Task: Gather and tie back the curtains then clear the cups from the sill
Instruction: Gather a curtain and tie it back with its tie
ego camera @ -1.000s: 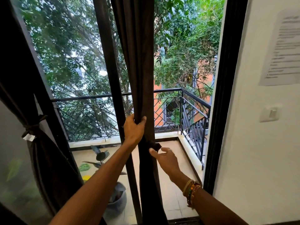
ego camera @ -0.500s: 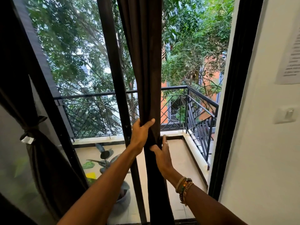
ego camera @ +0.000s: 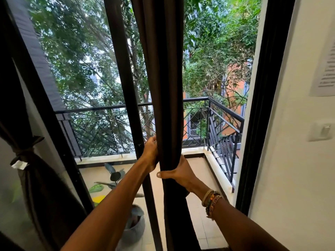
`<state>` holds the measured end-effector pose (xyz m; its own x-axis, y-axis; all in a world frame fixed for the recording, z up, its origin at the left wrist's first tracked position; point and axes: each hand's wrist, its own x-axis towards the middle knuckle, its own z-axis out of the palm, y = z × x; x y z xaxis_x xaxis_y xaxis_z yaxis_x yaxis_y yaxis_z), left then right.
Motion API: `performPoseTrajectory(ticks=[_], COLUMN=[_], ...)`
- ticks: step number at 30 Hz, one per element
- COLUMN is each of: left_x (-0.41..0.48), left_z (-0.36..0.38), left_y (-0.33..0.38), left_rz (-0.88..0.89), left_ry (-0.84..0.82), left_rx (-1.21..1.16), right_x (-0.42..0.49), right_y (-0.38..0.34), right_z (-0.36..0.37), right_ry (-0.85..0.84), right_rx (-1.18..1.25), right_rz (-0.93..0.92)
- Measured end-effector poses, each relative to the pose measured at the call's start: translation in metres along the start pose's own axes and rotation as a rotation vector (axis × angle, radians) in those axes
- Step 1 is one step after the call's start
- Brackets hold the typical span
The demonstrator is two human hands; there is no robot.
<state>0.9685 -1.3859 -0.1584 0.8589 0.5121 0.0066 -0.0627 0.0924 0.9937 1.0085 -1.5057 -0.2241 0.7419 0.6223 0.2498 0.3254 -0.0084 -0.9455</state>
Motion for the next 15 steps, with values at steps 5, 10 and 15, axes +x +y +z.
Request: performPoseTrajectory(ticks=[5,10,15], left_x=[0.018,0.048,0.04], left_z=[-0.007,-0.044,-0.055], left_y=[0.002,-0.006,-0.005], left_rz=[0.094,-0.027,-0.246], left_ry=[-0.035,-0.362,-0.496], left_rx=[0.325,0.432,0.502], right_x=[-0.006,-0.007,-0.002], right_y=[-0.004,-0.003,-0.001], right_z=[-0.005,-0.029,-0.043], right_ry=[-0.046,-0.243,-0.383], right_rx=[0.032,0.078,0.116], right_rz=[-0.002,0.028,0.074])
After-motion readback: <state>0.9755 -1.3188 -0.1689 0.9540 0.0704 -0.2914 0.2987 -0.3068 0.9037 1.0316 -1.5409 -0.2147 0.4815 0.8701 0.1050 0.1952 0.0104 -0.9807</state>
